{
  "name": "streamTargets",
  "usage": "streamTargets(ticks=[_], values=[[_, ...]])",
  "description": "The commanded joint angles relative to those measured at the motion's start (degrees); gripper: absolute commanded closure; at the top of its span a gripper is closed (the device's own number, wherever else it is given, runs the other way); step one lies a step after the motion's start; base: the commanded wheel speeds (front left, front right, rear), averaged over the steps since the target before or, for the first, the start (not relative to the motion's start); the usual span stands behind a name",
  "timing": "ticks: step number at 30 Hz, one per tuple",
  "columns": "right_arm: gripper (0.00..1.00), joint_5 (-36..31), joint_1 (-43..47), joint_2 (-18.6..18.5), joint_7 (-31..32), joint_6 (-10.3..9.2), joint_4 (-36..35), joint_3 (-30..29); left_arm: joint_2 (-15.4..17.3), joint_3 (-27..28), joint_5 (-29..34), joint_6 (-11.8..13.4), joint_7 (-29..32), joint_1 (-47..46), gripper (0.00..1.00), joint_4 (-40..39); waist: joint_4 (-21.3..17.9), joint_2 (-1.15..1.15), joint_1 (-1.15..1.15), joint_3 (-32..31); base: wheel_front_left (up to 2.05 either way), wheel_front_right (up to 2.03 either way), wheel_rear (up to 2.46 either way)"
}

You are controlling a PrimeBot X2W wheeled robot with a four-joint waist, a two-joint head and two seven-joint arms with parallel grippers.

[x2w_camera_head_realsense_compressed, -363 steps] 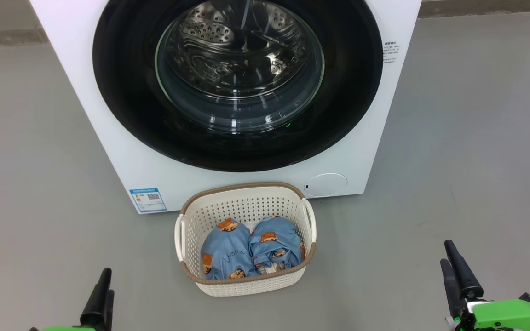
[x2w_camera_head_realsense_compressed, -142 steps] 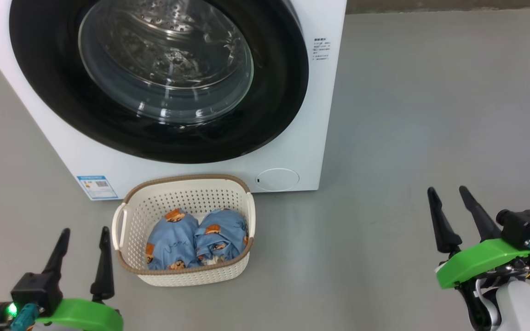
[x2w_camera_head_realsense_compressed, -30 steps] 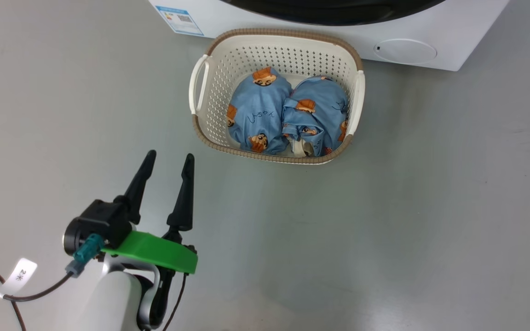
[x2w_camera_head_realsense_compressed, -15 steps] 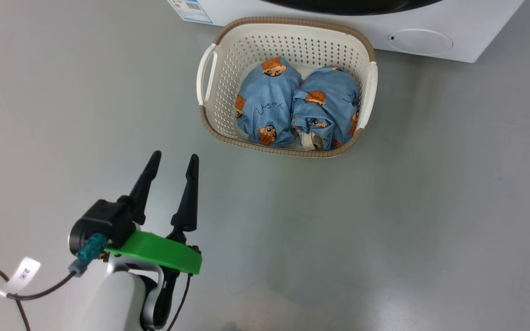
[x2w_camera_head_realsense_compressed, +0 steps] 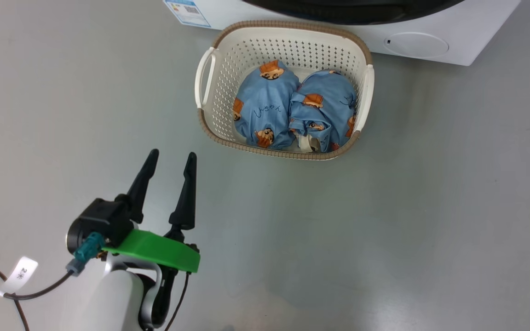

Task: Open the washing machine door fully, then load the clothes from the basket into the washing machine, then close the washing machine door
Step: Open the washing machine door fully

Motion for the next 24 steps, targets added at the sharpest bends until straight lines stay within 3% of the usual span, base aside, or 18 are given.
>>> streamTargets(ticks=[1, 13, 24], values=[[1.0, -0.2, -1.9, 2.8, 2.1, 0.11, 0.2, 0.7, 1.5, 2.3, 0.4, 0.3, -0.4, -0.6, 0.0, -1.6, -0.2, 0.0, 0.0, -0.4, 0.0, 0.0, 0.0], [1.0, 2.1, 1.7, 2.8, 10.3, 0.11, -0.4, 4.7, 1.5, 3.3, 1.5, -0.1, -0.4, -0.2, 0.0, -2.7, -0.3, 0.0, 0.0, -1.7, 0.0, 0.0, 0.0], [1.0, 13.2, 8.6, 2.8, 16.8, 0.11, -0.7, 15.4, 1.5, 4.1, 3.6, -0.8, -0.4, 1.2, 0.0, -3.6, -1.3, 0.0, 0.0, -5.0, 0.0, 0.0, 0.0]])
